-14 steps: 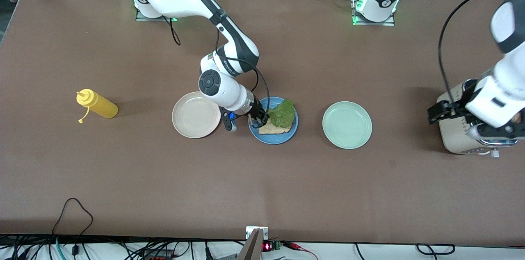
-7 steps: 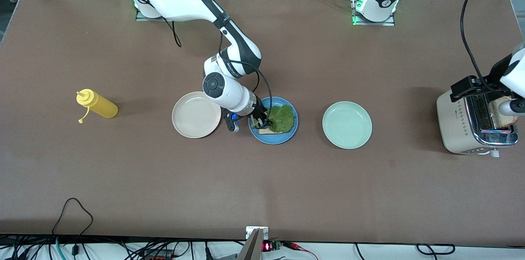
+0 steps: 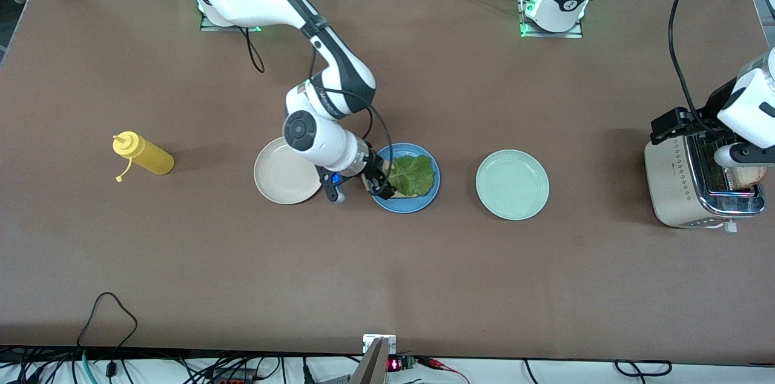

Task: Make sandwich in blue plate with both arms
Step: 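Move the right gripper back toward the yellow mustard bottle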

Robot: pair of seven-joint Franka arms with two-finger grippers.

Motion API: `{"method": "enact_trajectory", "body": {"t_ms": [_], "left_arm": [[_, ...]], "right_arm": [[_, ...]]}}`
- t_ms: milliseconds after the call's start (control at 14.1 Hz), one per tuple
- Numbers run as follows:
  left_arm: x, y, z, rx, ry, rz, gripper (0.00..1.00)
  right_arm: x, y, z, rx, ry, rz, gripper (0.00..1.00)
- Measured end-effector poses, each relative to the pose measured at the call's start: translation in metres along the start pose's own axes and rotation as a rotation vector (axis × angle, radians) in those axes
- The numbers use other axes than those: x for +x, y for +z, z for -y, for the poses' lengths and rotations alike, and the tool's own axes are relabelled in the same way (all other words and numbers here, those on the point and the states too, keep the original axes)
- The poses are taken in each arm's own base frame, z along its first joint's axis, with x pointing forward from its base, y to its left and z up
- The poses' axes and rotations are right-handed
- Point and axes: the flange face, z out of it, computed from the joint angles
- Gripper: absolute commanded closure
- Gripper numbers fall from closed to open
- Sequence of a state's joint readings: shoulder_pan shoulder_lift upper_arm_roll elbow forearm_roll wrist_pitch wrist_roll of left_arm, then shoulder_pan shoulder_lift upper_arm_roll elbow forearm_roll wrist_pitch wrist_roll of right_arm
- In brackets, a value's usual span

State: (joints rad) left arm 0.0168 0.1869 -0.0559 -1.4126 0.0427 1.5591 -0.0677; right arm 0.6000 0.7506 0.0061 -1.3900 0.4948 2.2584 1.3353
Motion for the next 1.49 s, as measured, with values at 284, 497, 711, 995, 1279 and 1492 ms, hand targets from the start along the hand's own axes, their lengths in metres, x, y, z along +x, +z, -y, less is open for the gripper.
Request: {"method": "enact_trajectory", "body": {"t_ms": [284, 497, 711, 995, 1279, 1492], "left_arm": [[0.006, 0.005, -0.008, -0.004, 0.013, -0.021, 0.0], [0.008, 0.014, -0.008, -0.004, 0.014, -0.008, 0.0], [0.008, 0.025, -0.009, -0.004, 0.015, -0.021, 0.0], [-0.002, 0.029, -0.012, -0.003, 0.021, -0.032, 0.0], [-0.005, 0.026, -0.018, -0.004, 0.032, -0.037, 0.0], [-0.004, 0.026, -0.014, -0.004, 0.025, -0.037, 0.0]], "right_arm": [[0.061, -0.11, -0.015, -0.145, -0.237, 0.043, 0.0], [0.09, -0.164, -0.04, -0.284, -0.448, -0.016, 0.0], [0.113, -0.211, -0.072, -0.33, -0.645, -0.028, 0.0], [0.178, -0.284, -0.146, -0.366, -0.931, -0.025, 0.0], [0.267, -0.338, -0.233, -0.333, -1.156, 0.021, 0.0], [0.312, -0.356, -0.277, -0.327, -1.354, -0.001, 0.0]]}}
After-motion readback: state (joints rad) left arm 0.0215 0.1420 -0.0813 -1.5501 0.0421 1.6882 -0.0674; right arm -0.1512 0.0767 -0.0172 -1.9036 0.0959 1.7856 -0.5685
